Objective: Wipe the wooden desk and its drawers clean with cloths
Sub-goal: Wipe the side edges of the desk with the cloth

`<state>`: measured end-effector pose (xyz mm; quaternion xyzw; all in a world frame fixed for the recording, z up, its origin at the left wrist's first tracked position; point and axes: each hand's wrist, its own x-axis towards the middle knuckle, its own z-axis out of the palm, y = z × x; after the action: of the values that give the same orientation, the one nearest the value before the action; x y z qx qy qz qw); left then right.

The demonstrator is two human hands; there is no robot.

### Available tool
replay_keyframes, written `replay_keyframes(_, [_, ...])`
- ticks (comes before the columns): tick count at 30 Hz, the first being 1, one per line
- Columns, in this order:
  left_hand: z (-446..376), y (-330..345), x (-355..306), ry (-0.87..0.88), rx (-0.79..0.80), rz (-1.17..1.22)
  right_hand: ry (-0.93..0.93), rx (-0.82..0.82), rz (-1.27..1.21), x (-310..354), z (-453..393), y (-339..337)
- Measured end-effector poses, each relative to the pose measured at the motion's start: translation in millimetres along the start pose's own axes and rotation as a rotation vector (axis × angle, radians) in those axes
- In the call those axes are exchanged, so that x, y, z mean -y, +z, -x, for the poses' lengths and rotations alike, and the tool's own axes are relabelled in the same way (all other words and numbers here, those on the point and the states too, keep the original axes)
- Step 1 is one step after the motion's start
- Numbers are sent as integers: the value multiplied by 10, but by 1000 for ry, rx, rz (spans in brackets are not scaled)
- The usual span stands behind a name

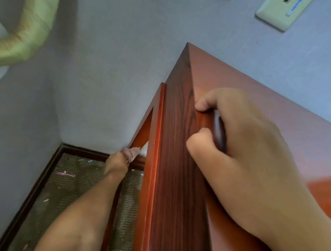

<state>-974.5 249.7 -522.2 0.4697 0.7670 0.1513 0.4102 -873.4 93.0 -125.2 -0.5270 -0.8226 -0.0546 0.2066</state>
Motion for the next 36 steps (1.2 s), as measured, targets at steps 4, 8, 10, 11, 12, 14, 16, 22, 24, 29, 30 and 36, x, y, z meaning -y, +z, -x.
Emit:
replay_keyframes(4, [235, -265, 70, -51, -51, 71, 109, 0, -75, 134, 117, -69])
replay_keyframes(8, [614, -875, -235, -26, -244, 397, 134, 40, -28, 125, 82, -105])
replay_keyframes(10, [858, -1268, -452, 29, -310, 531, 136, 80, -21, 123, 98, -145])
replay_keyframes(11, [1025, -1481, -592, 77, -355, 587, 140, 89, -25, 124, 97, -165])
replay_keyframes(12, [1244, -1710, -754, 130, -391, 625, 142, 92, -36, 126, 93, -177])
replay_keyframes(14, [1714, -2100, -1077, 256, -436, 672, 148, 81, -60, 128, 94, -203])
replay_keyframes(16, [2247, -2401, -1379, 368, -433, 663, 184, 77, -149, 108, 102, -245])
replay_keyframes(22, [3665, -2385, -1796, 668, -313, 364, 334, -133, -840, 10, 373, -442])
replay_keyframes(24, [3988, -2213, -1786, 719, -330, 211, 328, -117, -919, -49, 556, -506])
replay_keyframes(29, [4593, -1760, -1682, 816, -235, 71, 473, -171, -854, -278, 1140, -702])
replay_keyframes(30, [4702, -1659, -1667, 841, -197, 63, 473, -170, -764, -340, 1260, -769])
replay_keyframes(36, [4925, -1061, -1480, 768, -189, -608, 481, -38, -78, -899, 1988, -1233])
